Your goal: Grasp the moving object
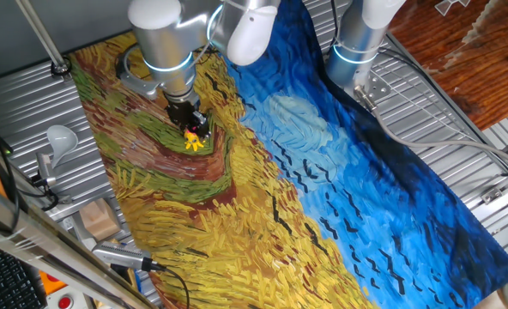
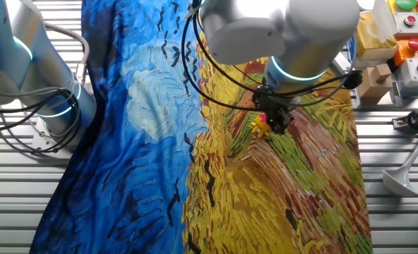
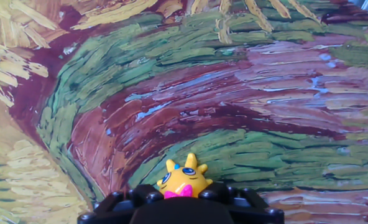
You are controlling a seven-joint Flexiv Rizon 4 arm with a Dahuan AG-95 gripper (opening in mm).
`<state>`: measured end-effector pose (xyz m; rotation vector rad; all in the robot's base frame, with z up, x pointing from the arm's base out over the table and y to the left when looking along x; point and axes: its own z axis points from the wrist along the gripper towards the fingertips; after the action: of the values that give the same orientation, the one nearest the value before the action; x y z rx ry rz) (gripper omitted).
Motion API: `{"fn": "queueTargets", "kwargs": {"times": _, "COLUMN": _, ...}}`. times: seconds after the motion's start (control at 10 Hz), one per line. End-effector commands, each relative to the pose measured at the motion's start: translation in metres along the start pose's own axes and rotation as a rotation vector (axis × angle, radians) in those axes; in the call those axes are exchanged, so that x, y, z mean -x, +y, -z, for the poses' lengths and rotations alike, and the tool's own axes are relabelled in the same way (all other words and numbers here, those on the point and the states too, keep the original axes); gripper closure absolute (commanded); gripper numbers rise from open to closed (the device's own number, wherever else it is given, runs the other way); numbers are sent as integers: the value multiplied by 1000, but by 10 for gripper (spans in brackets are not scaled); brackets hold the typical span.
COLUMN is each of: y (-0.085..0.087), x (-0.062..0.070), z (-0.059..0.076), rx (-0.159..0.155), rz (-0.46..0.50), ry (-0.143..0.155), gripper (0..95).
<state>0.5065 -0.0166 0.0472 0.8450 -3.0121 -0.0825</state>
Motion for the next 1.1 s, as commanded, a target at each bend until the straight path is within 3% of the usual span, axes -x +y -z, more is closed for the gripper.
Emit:
{"fn": "queueTargets", "kwargs": {"times": 0.1, "y": 0, "x": 1, "z": 15, "rx": 9, "rz": 21, "ry": 8, "gripper": 190}}
{"fn": "queueTargets", "kwargs": {"times": 0.2, "y": 1, "x": 2, "z": 22, "rx": 11, "rz": 31, "ry": 9, "gripper": 190}}
{"fn": "queueTargets", "kwargs": {"times": 0.3, "y": 7, "x": 7, "z": 39, "rx": 15, "rz": 37, "ry": 4, "gripper": 190}}
{"fn": "queueTargets", "kwargs": {"times": 0.4, "y": 20, "x": 14, "z": 56, "rx": 6, "rz": 21, "ry": -1, "gripper": 570}}
{"fn": "queueTargets", "kwargs": {"times": 0.5, "y": 20, "x": 14, "z": 56, "rx": 8, "rz": -27, "ry": 7, "gripper": 950}}
{"fn": "queueTargets", "kwargs": {"times": 0.7, "y": 20, "x": 14, "z": 56, "rx": 4, "rz": -78, "ry": 30, "gripper": 950}}
{"fn": "queueTargets", "kwargs": {"times": 0.9, "y": 20, "x": 14, "z": 56, "rx": 9, "rz": -128, "ry": 28, "gripper": 950}}
{"fn": "queueTargets", "kwargs": {"times": 1.1, "y": 20, "x": 14, "z": 56, "rx": 7, "rz": -104, "ry": 30, "gripper": 950}}
